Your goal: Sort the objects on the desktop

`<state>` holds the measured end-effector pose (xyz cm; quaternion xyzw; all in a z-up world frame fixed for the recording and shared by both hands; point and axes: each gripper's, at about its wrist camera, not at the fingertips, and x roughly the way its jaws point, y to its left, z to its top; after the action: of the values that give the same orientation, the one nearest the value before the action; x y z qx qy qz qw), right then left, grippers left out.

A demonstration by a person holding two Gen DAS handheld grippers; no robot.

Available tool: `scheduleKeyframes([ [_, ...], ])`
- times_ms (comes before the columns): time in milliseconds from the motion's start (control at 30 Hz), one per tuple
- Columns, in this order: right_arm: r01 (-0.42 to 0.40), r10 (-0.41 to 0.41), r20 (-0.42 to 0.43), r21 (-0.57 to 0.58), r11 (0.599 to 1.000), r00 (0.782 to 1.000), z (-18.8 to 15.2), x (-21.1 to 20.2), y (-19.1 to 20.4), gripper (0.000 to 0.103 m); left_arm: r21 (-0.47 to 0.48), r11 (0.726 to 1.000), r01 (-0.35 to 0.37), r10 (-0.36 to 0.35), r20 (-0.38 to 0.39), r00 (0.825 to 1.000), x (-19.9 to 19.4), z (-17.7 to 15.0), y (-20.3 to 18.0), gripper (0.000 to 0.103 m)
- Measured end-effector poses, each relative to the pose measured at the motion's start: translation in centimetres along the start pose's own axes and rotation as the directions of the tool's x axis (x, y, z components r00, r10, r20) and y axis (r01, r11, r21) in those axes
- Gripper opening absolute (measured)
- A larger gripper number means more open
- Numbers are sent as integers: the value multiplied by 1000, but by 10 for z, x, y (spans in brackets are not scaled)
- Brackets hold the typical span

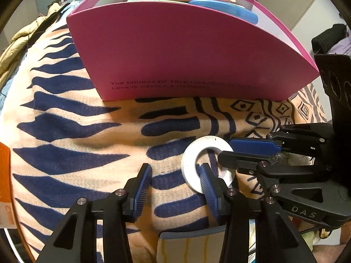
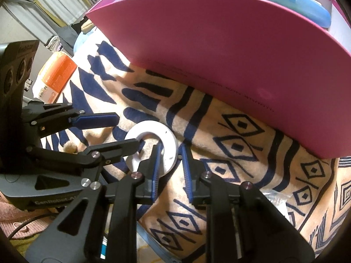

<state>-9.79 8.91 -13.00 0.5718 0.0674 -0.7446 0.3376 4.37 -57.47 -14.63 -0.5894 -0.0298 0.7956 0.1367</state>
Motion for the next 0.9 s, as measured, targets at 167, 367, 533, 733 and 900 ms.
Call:
scheduleKeyframes([
  [167, -11, 11, 20, 15, 1000, 1000, -1, -6, 0, 9, -9, 999, 43, -43, -16, 999, 1, 8, 4, 30],
  [367, -26, 25, 20, 49, 998, 999, -5, -11, -6, 6, -21, 998, 57, -58, -32, 998, 6, 18, 12, 30],
  [533, -42, 41, 17, 49, 998, 999, -11, -12, -5, 19, -34, 997, 69, -70, -41, 997, -50, -23, -10, 31],
  [733, -28, 28, 5, 27, 999, 1000, -11, -9, 2, 23, -44, 995, 95, -97, -45, 994, -71, -56, 4, 33],
  [900, 0, 0, -6, 9, 1000, 1000, -8, -2, 6, 24, -43, 994, 99, -101, -50, 994, -82, -76, -7, 31],
])
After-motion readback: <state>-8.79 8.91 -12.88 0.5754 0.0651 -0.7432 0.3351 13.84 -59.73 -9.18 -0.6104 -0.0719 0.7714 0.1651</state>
